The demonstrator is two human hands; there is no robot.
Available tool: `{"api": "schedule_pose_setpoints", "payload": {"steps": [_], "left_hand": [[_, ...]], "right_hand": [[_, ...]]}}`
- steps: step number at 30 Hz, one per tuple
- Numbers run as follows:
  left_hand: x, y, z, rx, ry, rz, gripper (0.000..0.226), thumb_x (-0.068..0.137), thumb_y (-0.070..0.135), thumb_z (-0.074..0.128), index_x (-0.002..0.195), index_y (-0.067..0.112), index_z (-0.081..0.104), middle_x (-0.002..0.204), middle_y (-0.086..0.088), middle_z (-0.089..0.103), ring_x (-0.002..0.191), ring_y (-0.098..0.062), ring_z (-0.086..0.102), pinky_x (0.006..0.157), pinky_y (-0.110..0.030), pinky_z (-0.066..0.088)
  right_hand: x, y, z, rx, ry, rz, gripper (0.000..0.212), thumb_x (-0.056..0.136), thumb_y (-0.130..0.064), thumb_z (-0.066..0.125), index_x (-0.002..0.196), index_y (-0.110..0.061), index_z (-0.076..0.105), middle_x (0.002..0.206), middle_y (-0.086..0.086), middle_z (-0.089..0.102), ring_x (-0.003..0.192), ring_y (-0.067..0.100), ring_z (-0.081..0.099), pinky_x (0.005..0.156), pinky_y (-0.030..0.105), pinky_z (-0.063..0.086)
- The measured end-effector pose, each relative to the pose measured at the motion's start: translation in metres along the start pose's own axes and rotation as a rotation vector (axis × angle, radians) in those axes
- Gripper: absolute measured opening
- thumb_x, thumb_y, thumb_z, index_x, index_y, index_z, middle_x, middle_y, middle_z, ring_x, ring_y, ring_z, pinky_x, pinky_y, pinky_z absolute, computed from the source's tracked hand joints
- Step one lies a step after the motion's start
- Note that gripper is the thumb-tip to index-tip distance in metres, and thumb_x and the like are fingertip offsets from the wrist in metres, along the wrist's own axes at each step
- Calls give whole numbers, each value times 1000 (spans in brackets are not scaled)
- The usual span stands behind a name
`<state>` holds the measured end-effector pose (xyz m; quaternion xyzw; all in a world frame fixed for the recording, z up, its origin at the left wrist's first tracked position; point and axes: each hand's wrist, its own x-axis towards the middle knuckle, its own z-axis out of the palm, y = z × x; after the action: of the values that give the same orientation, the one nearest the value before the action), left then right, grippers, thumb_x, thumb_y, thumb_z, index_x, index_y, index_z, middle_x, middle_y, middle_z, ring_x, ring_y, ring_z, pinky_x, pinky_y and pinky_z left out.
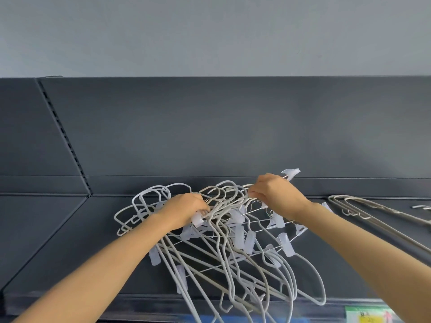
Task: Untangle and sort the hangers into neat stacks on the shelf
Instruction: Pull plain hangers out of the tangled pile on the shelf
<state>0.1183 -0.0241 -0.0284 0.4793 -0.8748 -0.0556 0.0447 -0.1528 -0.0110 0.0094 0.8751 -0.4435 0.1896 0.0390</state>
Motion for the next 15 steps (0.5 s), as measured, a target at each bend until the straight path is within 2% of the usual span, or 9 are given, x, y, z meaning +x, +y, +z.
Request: {"api": "schedule_pose_setpoints", "payload": {"steps": [2,4,6,8,10,12,15], "left_hand": [[0,-3,-1,-52,13,-23,19,93,19,56,105,20,71,98,7,57,94,-16,57,83,-36,48],[-1,-6,-1,-60,5,-29,20,89,23,55,93,15,73,94,4,57,88,-17,56,81,-41,49],[-2,-7,0,-35,-11,-33,20,85,25,55,90,13,71,93,2,58,87,-19,58,79,-44,50],[-4,-4,1,-35,-22,-45,15,86,25,57,93,19,70,92,6,60,87,-18,59,76,-39,50],[-5,1,0,-57,-23,-38,18,89,20,57,98,25,71,92,12,62,83,-10,57,74,-30,47],[-6,6,0,-68,-12,-14,22,91,14,56,103,22,72,97,8,63,85,-7,56,74,-23,43],[-6,11,3,-58,13,4,21,94,16,53,103,19,72,97,7,59,87,-6,53,65,-12,33]], "right_hand": [[2,3,-1,67,28,15,18,91,-11,58,77,-8,69,68,6,55,65,25,50,58,31,39],[1,5,1,126,61,27,19,92,-13,57,80,-8,70,69,4,56,67,23,50,61,30,39],[-1,6,3,163,75,61,19,93,-15,56,83,-6,70,73,6,61,70,23,52,63,33,44],[-2,6,7,194,94,92,19,92,-13,56,83,-4,70,72,7,61,68,23,51,64,33,44],[-1,6,6,236,130,146,19,92,-13,56,85,-4,71,74,5,59,68,20,51,67,30,41],[1,8,4,265,159,227,20,93,-13,56,86,-2,71,77,3,61,70,18,52,68,27,40],[5,13,2,287,132,338,26,93,-15,54,76,1,66,71,14,64,64,25,51,66,34,43]]}}
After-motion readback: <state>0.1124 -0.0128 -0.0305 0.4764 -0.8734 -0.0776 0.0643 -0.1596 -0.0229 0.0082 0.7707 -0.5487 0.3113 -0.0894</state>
